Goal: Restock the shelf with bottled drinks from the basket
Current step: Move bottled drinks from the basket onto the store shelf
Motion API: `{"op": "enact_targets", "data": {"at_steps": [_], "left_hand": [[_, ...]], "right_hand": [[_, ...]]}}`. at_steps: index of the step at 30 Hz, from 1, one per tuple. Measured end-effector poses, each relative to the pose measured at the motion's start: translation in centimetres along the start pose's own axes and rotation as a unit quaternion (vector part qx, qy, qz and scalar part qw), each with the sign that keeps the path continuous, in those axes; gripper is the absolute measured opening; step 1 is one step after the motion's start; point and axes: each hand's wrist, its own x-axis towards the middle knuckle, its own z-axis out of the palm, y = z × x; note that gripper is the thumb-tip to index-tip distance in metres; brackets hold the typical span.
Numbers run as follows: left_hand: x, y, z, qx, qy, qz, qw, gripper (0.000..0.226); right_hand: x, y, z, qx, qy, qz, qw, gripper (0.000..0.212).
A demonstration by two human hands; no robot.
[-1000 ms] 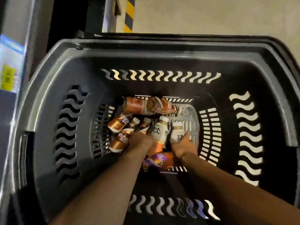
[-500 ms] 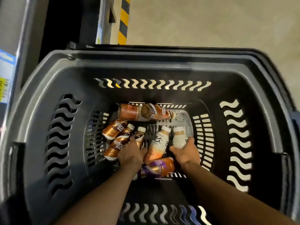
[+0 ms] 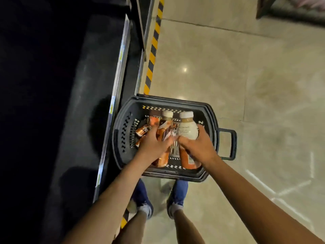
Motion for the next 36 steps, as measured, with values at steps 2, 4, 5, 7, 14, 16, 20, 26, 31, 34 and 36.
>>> {"op": "enact_targets", "data": {"at_steps": [2, 4, 5, 7, 14, 16, 20, 26, 31, 34, 36], "left_hand": [[-5.9, 5.2, -2.8, -0.034, 0.029, 0.029, 0.999, 0.026], [-11.1, 9.8, -5.4, -0.057, 0.052, 0.051, 0.996, 0.025], [-13.9, 11.9, -6.6, -0.067, 0.063, 0.061, 0.994, 0.026], [-18.8, 15.3, -8.5, -0.088, 0.083, 0.073, 0.990, 0.024], [-34.8, 21.8, -12.0, -0.138, 0.148, 0.116, 0.972, 0.022], [-38.8, 22.5, -12.2, -0.155, 0.170, 0.129, 0.965, 0.029], [-46.6, 22.3, -12.9, -0.209, 0.239, 0.130, 0.940, 0.046], [-60.0, 19.2, -14.7, -0.270, 0.397, 0.147, 0.865, 0.031], [-71.1, 13.6, -14.5, -0.307, 0.510, 0.140, 0.791, 0.025], [-77.9, 9.8, -13.2, -0.326, 0.568, 0.139, 0.743, 0.021], [-82.7, 7.0, -11.8, -0.332, 0.608, 0.140, 0.707, 0.020]], "right_hand": [[-5.3, -5.4, -1.7, 0.015, 0.008, -0.034, 0.999, 0.060], [-10.3, -10.4, -3.5, 0.027, 0.017, -0.075, 0.997, 0.058], [-12.7, -12.7, -4.3, 0.028, 0.020, -0.092, 0.995, 0.058], [-17.4, -16.7, -6.0, 0.034, 0.022, -0.124, 0.991, 0.058], [-30.7, -23.5, -10.3, 0.010, -0.005, -0.225, 0.974, 0.065], [-33.7, -24.5, -10.8, 0.000, -0.038, -0.250, 0.968, 0.060], [-39.6, -26.6, -10.5, -0.025, -0.129, -0.316, 0.940, 0.047], [-49.1, -30.5, -5.8, -0.036, -0.262, -0.406, 0.875, 0.040], [-59.0, -30.5, -0.5, -0.066, -0.378, -0.457, 0.803, 0.039], [-65.7, -28.5, 2.7, -0.081, -0.452, -0.463, 0.758, 0.040], [-70.6, -26.4, 4.6, -0.087, -0.500, -0.463, 0.726, 0.042]]}}
